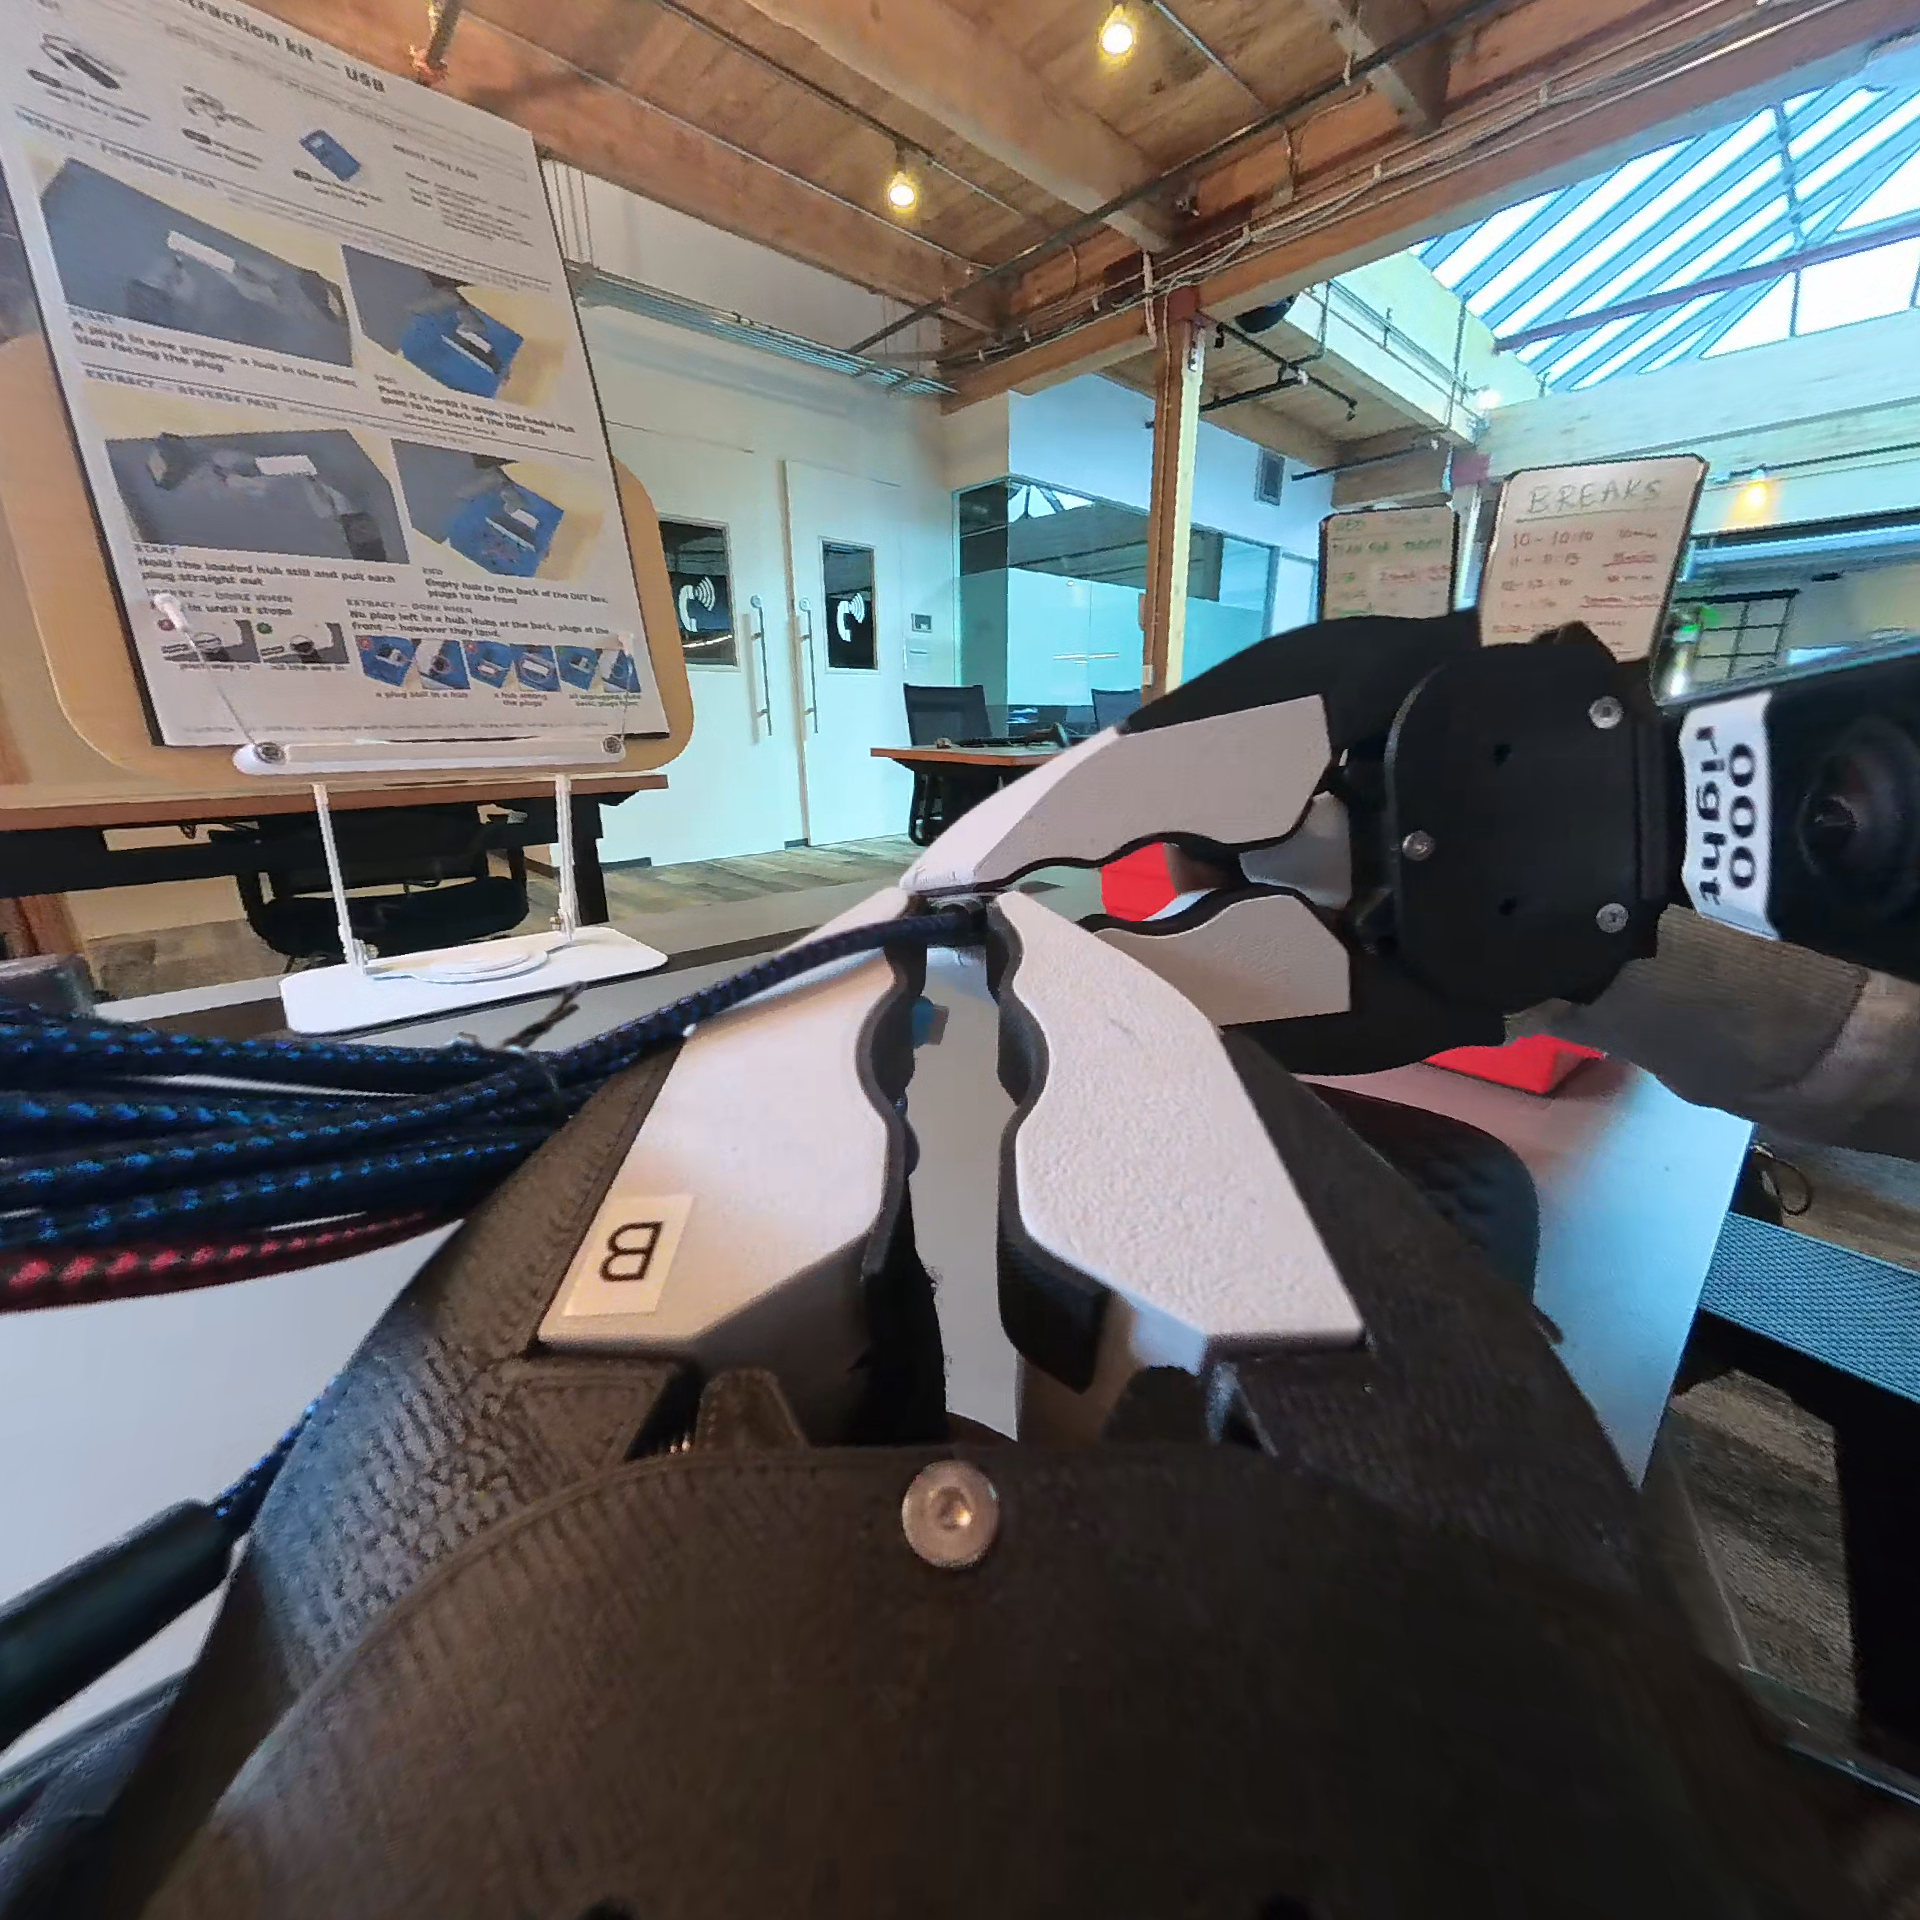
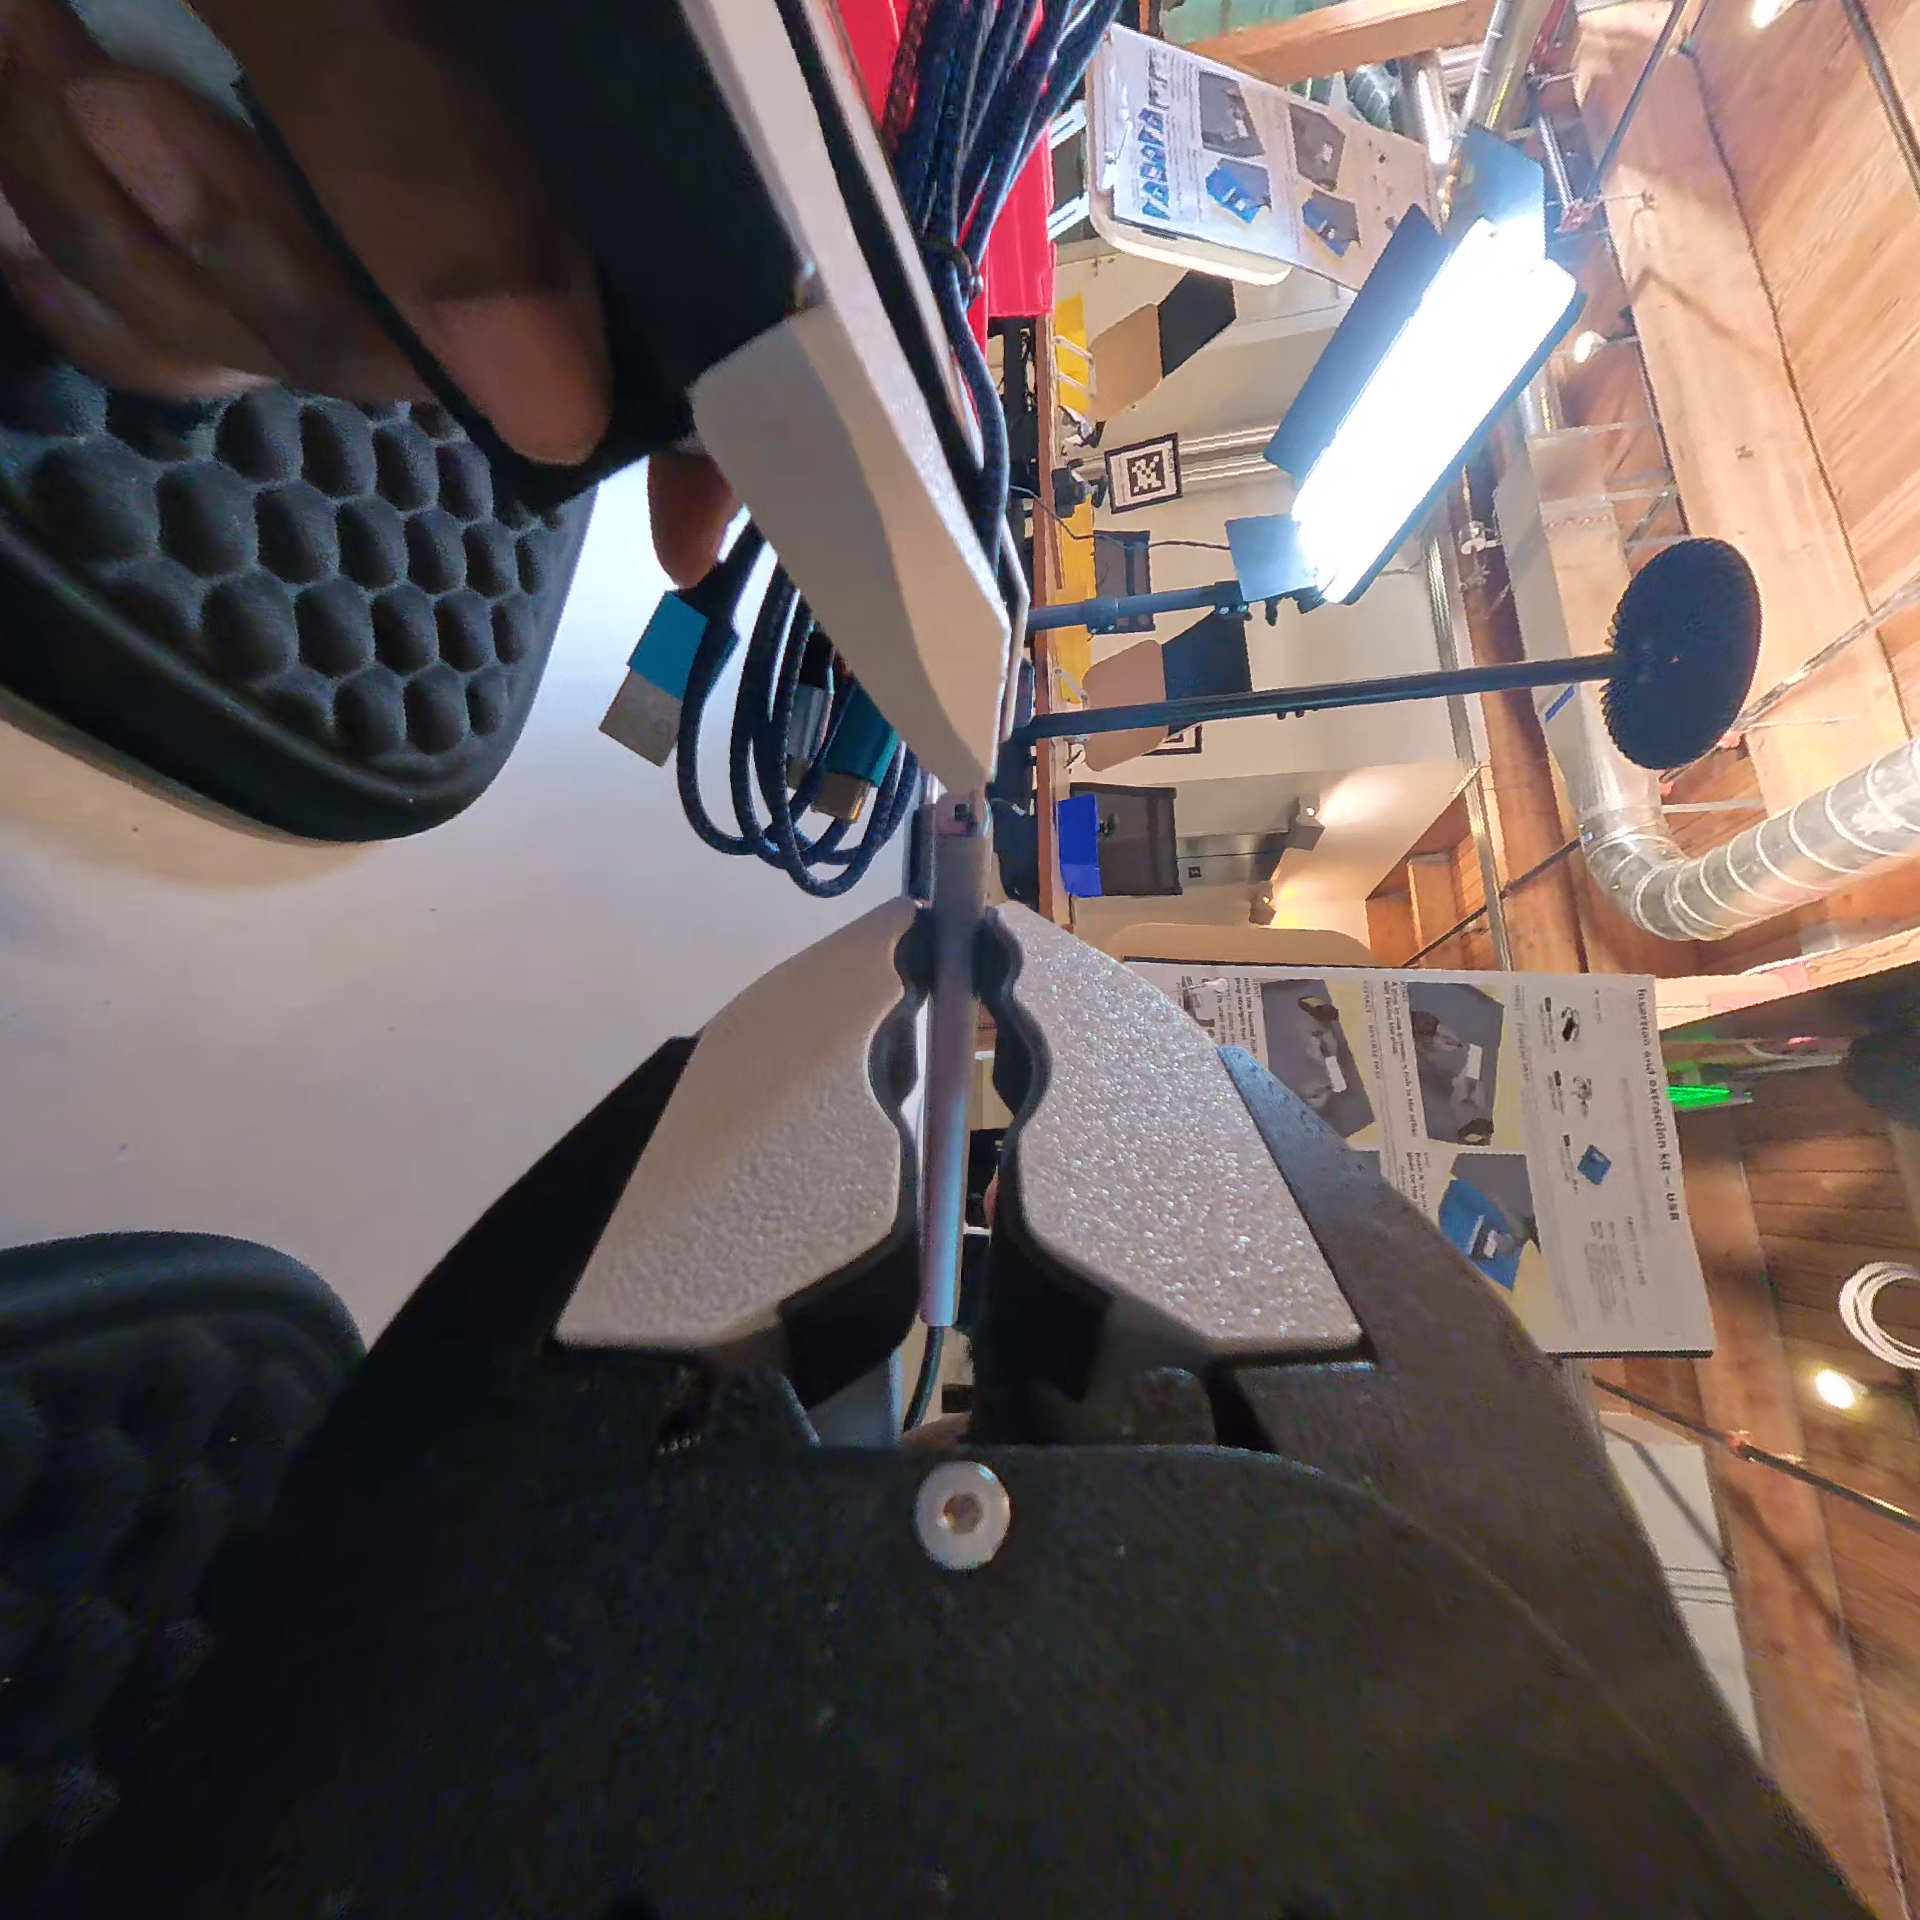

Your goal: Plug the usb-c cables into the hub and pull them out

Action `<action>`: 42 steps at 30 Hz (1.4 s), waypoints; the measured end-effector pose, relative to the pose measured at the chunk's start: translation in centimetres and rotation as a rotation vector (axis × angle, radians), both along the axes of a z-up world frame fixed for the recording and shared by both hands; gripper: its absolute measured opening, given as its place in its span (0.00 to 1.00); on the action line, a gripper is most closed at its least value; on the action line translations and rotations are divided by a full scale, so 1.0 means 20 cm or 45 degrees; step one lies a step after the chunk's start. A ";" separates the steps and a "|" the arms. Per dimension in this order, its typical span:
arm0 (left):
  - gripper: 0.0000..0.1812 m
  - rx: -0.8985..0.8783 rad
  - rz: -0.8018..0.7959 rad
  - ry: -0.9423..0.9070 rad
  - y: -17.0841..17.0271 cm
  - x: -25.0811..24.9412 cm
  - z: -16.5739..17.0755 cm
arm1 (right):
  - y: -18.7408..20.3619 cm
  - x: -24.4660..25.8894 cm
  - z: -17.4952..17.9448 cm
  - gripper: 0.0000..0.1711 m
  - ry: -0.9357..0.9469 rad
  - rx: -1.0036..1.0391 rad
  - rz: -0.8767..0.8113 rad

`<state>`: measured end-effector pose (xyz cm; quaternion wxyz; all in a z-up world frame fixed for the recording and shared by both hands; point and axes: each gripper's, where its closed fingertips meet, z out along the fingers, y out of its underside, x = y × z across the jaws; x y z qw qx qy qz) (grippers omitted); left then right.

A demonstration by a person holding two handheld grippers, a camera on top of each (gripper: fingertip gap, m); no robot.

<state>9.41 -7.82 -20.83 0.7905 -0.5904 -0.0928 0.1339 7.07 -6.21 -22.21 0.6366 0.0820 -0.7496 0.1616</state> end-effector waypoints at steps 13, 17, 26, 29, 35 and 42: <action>0.06 -0.028 -0.108 -0.050 0.02 0.03 -0.02 | -0.03 0.04 0.00 0.04 0.012 -0.065 0.017; 0.06 -0.054 -0.041 -0.032 0.03 0.02 -0.03 | -0.02 0.02 -0.02 0.04 -0.016 -0.094 -0.038; 0.19 -0.283 -0.475 -0.110 0.11 0.17 -0.11 | 0.28 -0.12 0.01 0.05 0.059 -0.005 -0.147; 0.19 -0.325 -0.606 -0.011 0.02 0.24 -0.10 | 0.40 -0.11 -0.05 0.05 0.008 0.048 -0.148; 0.18 -0.038 -0.531 0.001 -0.24 0.12 0.15 | 0.33 0.10 -0.33 0.05 -0.129 0.121 -0.039; 0.17 -0.159 -0.349 -0.018 -0.26 0.00 0.08 | 0.29 0.25 -0.48 0.06 -0.276 0.092 -0.062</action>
